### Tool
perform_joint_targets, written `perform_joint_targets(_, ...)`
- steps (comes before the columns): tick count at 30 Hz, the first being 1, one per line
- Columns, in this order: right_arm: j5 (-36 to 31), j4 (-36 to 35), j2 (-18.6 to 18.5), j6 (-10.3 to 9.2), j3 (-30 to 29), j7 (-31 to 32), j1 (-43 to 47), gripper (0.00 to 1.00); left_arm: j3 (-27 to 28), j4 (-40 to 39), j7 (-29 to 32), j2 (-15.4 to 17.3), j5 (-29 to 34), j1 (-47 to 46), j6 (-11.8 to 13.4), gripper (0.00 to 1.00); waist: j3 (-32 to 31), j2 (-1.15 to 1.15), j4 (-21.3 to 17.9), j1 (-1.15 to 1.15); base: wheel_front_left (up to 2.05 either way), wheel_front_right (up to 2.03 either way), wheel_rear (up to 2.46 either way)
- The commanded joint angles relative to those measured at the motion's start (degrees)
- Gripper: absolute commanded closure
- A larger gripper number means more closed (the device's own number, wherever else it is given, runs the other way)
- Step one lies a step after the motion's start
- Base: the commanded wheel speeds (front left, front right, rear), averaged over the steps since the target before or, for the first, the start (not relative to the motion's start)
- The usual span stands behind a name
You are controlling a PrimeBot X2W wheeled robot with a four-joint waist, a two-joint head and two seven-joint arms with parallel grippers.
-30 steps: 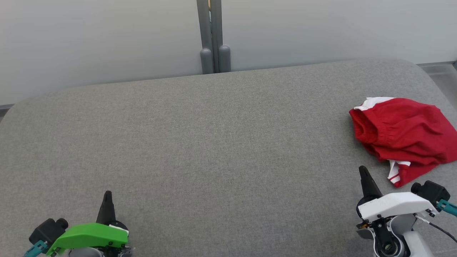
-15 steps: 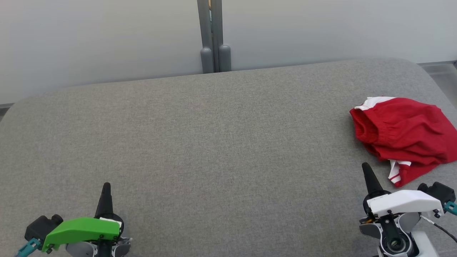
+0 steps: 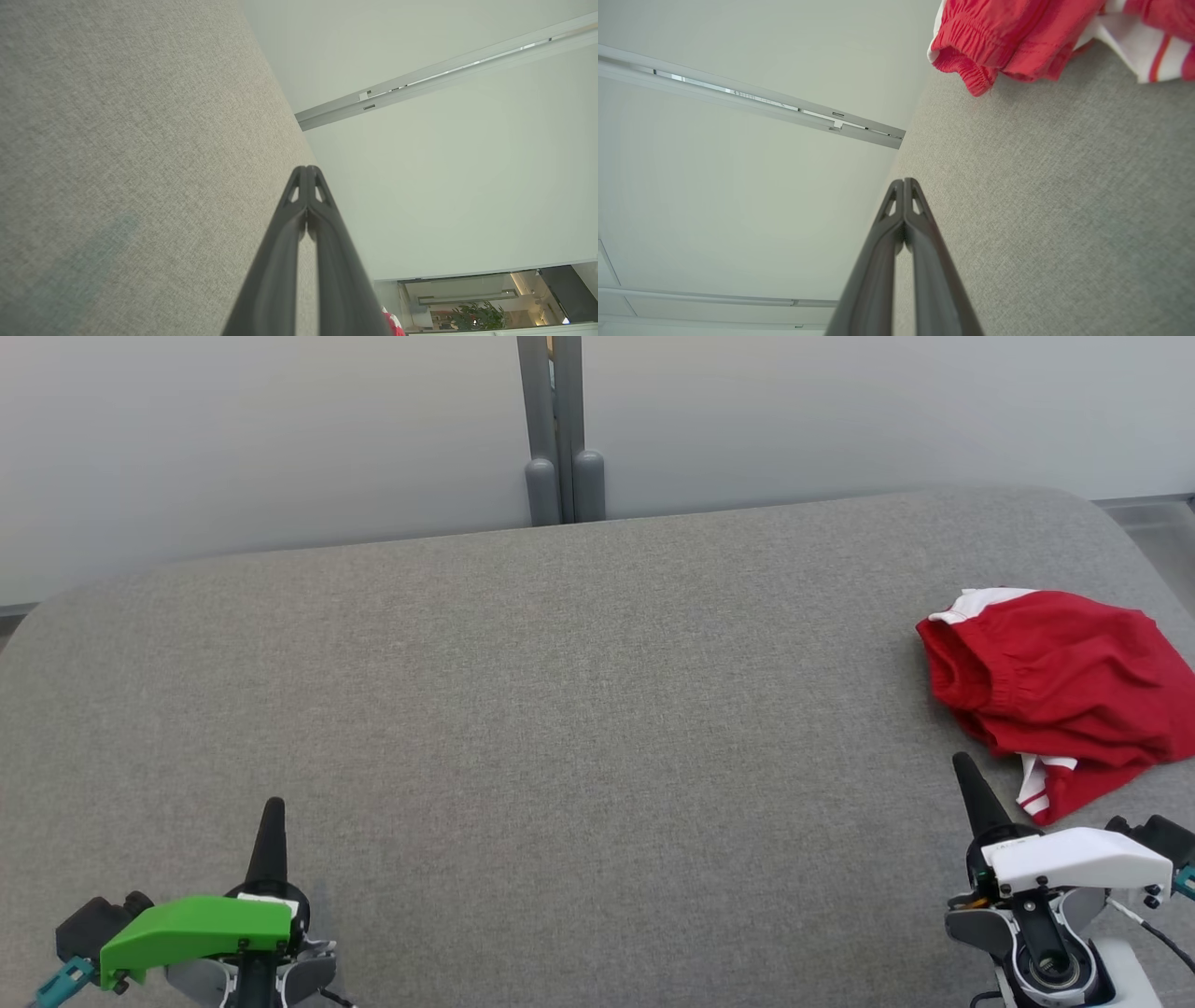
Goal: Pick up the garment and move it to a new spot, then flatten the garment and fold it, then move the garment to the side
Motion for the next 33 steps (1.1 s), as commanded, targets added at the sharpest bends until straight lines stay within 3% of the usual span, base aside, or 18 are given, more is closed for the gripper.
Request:
perform_joint_targets(1,1.4,-0.82,-0.33,0.03,-0.31,0.36,-0.14,1.0,0.24,-0.64,0.39,0.43,-1.47,-1.35,-0.35,1.0,0.01,0.0,0.01,0.0,0.0,0.0,0.0)
perform_joint_targets(33,17.06,-3.29,-0.39,0.03,-2.28,4.54,0.16,1.0,1.51,-2.97,4.04,0.51,-16.04,-2.31,-1.77,1.0,0.37,0.0,0.22,0.0,0.0,0.0,0.0)
